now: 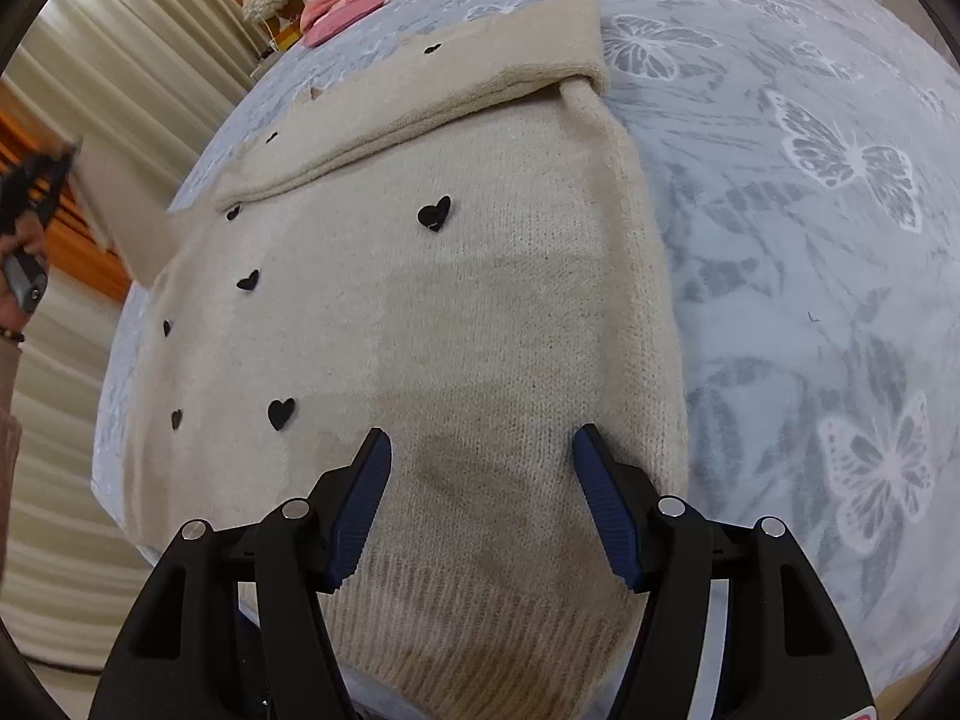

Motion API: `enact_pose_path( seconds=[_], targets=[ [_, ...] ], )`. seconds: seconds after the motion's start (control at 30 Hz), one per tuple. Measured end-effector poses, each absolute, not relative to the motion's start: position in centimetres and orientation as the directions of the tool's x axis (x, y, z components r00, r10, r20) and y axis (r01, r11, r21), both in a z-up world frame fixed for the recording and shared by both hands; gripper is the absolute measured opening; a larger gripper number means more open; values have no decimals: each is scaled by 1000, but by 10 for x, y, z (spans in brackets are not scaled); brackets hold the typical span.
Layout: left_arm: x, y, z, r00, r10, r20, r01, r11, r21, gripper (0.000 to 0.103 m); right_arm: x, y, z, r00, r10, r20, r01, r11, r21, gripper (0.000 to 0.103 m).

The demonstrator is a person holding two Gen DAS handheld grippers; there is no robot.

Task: Fold small clothes

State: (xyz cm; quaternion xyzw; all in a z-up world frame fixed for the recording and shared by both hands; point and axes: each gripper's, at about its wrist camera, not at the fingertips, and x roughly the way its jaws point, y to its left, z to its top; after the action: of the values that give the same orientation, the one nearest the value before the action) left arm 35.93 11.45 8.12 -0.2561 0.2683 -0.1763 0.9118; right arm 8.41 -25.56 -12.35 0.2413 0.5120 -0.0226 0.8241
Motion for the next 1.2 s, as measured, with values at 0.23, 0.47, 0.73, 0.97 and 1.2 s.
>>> enact_pose_path(
  seconds=[0.23, 0.47, 0.73, 0.97, 1.2],
  targets=[
    [276, -70, -19, 465, -679, -568, 276, 721, -636, 52, 76, -277, -119, 509, 248, -824, 300, 847, 440, 62],
    [260, -9, -52, 500, -586, -638, 116, 775, -621, 73, 97, -292, -91, 582, 242, -777, 274, 841, 467, 63],
    [341, 97, -74, 594, -497, -632, -213, 661, -719, 81, 284, -213, -53, 560, 243, -792, -12, 958, 285, 69],
    [372, 128, -122, 572, -547, -612, -409, 456, -790, 62, 392, -119, -87, 454, 143, -879, -212, 976, 49, 70],
    [378, 146, -96, 688, -448, -571, -323, 516, -793, 11, 356, -253, -35, 698, 348, -626, 92, 824, 559, 8]
  ],
)
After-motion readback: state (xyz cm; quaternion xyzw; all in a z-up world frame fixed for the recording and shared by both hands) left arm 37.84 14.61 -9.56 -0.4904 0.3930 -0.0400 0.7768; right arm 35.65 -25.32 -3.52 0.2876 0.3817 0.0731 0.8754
